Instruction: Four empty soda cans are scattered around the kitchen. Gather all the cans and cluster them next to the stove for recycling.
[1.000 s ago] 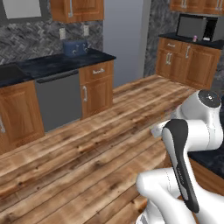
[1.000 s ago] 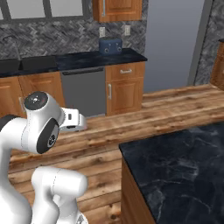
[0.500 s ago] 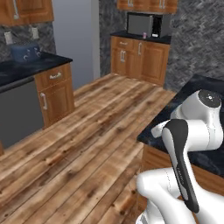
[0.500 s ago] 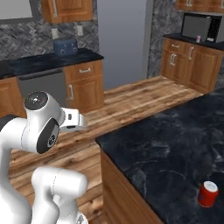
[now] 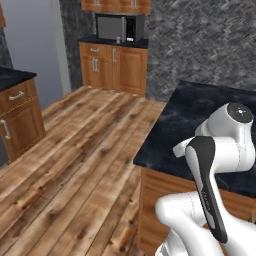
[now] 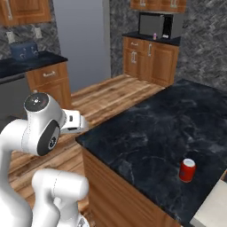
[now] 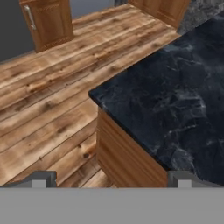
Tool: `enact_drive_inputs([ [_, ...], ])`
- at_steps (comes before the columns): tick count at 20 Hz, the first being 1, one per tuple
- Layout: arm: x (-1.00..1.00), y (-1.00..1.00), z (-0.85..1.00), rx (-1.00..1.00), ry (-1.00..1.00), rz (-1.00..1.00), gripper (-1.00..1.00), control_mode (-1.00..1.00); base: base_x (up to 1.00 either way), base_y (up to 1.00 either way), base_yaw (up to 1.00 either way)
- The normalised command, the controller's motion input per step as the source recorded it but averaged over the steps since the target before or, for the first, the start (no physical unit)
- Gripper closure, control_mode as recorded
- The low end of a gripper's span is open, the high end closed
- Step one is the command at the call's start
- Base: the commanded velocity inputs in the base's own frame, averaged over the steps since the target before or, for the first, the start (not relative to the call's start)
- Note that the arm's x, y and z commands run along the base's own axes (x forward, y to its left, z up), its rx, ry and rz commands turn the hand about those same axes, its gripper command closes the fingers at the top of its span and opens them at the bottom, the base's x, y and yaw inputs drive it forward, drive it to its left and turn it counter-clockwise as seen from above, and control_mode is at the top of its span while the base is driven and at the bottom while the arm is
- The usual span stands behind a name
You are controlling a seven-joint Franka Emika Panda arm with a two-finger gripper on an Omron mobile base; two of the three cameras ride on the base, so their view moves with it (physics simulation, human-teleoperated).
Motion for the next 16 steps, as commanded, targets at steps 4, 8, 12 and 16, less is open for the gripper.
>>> enact_drive_inputs([
  [4,0.00,0.00,0.00,0.00,0.00,0.00,-1.00,1.00,-0.10,0.00,-0.39],
  [8,0.00,0.00,0.00,0.00,0.00,0.00,-1.00,1.00,-0.05,0.00,-0.37],
  [12,0.00,0.00,0.00,0.00,0.00,0.00,-1.00,1.00,0.00,0.00,-0.31],
  [16,0.00,0.00,0.00,0.00,0.00,0.00,-1.00,1.00,0.00,0.00,-0.26],
])
